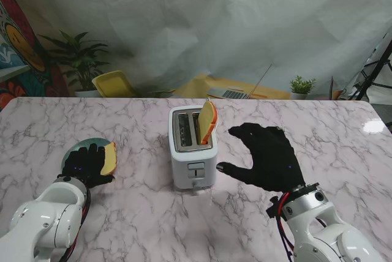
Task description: Toast the toast slices
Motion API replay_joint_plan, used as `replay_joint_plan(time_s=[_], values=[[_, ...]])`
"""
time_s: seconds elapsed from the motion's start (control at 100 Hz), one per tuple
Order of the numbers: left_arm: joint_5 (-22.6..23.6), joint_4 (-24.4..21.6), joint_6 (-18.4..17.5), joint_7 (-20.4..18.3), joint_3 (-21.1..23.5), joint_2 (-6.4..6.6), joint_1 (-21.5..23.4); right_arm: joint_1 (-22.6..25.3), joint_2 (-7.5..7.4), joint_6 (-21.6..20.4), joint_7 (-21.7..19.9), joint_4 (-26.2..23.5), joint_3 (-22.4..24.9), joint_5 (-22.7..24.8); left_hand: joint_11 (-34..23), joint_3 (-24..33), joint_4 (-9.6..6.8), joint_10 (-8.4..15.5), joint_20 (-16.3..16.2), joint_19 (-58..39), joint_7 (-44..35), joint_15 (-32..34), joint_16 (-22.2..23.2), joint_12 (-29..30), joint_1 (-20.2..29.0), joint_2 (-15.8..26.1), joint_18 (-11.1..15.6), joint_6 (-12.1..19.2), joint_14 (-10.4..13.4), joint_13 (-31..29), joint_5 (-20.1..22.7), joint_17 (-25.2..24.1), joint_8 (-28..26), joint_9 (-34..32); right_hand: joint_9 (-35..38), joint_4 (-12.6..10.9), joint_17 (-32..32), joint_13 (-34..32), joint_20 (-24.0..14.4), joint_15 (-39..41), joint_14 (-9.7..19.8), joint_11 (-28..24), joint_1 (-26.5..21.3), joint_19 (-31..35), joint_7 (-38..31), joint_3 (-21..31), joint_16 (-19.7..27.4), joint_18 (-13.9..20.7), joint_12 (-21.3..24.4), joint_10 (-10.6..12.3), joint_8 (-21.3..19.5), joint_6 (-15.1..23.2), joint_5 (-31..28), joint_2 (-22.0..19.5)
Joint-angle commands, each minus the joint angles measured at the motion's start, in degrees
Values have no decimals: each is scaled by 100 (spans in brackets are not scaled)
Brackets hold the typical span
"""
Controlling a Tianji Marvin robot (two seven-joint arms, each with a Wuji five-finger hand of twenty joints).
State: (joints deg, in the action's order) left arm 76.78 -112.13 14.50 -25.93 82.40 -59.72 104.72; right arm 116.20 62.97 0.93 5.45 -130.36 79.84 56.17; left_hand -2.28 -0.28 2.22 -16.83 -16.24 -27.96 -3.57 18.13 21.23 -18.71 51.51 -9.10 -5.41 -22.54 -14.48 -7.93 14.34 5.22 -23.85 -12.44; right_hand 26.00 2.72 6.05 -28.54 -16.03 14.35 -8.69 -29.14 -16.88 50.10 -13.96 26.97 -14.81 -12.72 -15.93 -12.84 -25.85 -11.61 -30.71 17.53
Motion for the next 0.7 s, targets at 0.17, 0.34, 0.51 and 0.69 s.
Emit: replay_joint_plan(time_s=[0.17,0.34,0.51,0.69], values=[[-14,317,-111,14,-188,17,-100,65,3,69,-17,-20,2,11,-38,-62,-109,24,-36,-173,-45,68,92,-102,-102,-66,212,-24,-139,-107,80,-192,-162,-125,73,57,-32,-114,94,-152,42,91,-168,36,-34,-100,110,13,2,39,115,104,-65,-222],[49,535,-165,189,-311,27,-245,79,11,98,33,-7,-7,-11,-62,7,-131,55,-59,-256,-43,101,126,-131,80,-119,242,12,-95,-207,104,-143,-200,-200,95,56,-23,-127,103,-151,37,91,-188,40,-45,-113,109,-2,2,38,120,109,-91,-226],[156,803,78,444,-540,19,-465,48,17,104,76,15,-53,-52,-199,108,-156,96,-258,-718,-195,329,276,-251,540,-264,219,120,-85,-595,459,72,-315,-675,117,56,-18,-143,102,-149,43,88,-202,56,-49,-135,107,-25,-1,39,127,120,-97,-248],[119,1107,449,742,-764,6,-687,66,21,60,117,28,-53,-68,-774,251,-152,190,-486,-1280,-509,597,482,-446,926,-398,176,294,-71,-1152,918,359,-462,-1102,109,54,-19,-143,106,-149,30,78,-212,59,-46,-156,104,-38,-7,34,136,100,-87,-281]])
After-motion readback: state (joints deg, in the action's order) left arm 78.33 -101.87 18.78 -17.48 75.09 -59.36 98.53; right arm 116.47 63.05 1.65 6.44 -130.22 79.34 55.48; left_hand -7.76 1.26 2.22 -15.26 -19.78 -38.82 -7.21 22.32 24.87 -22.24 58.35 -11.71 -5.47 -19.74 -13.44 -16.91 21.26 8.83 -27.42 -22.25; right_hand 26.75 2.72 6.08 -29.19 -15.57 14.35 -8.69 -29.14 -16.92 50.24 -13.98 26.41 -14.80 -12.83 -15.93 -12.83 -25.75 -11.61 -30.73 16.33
